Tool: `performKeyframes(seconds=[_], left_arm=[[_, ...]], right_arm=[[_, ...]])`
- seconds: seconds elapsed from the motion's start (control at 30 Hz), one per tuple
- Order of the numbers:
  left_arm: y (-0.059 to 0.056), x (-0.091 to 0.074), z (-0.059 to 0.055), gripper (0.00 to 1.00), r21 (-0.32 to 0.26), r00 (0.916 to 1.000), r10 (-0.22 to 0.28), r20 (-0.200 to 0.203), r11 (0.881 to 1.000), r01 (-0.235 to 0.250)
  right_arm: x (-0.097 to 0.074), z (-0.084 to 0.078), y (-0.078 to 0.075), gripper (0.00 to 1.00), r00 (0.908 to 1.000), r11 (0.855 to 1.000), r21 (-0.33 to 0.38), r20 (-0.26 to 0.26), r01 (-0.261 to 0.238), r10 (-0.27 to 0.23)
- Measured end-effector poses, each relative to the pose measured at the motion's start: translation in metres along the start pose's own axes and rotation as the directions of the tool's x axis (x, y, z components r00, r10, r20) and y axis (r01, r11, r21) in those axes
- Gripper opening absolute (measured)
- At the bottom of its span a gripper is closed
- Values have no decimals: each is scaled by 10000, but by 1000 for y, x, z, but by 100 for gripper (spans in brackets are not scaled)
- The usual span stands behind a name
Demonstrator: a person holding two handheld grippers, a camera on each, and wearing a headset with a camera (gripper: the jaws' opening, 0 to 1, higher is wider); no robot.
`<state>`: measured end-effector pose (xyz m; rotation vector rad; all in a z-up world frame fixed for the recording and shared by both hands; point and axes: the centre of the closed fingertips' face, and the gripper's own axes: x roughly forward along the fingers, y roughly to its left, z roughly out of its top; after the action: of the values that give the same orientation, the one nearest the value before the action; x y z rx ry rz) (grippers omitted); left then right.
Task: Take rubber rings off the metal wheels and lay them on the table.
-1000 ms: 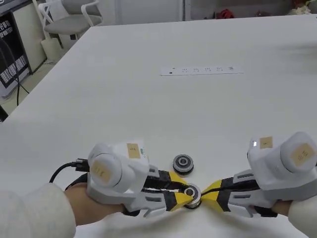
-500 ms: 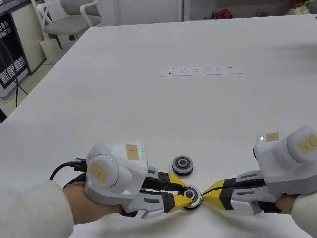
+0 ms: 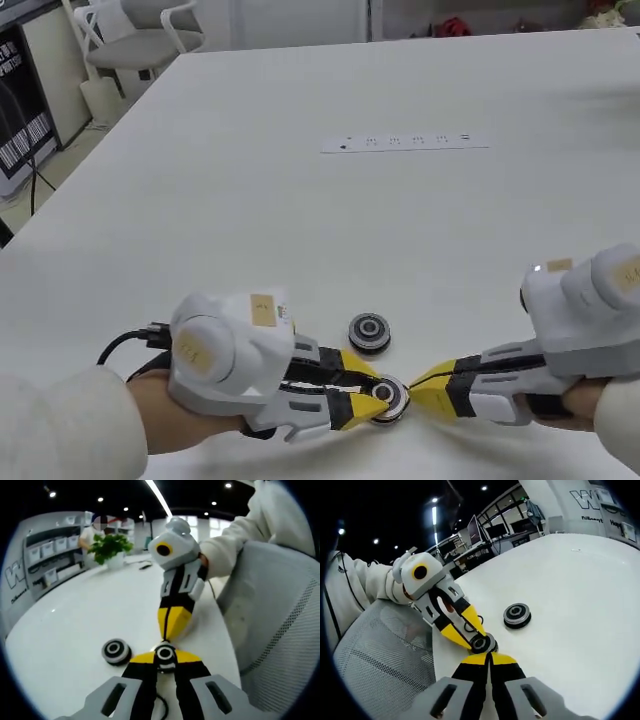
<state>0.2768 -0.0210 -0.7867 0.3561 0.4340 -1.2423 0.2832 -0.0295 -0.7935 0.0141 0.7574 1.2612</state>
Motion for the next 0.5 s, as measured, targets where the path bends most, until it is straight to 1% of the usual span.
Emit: performKeyframes(seconds=[0.13,0.5], left_arm=[[1,0,0,13,-1,10000,13,36,10000,-13],[0,1,0,13,-26,10000,51,28,10000,-51]], right_arm=[[0,1,1,0,10000,9998,216,54,-57,56],[2,4,9,0,10000,9995,298,-9,-69,70]])
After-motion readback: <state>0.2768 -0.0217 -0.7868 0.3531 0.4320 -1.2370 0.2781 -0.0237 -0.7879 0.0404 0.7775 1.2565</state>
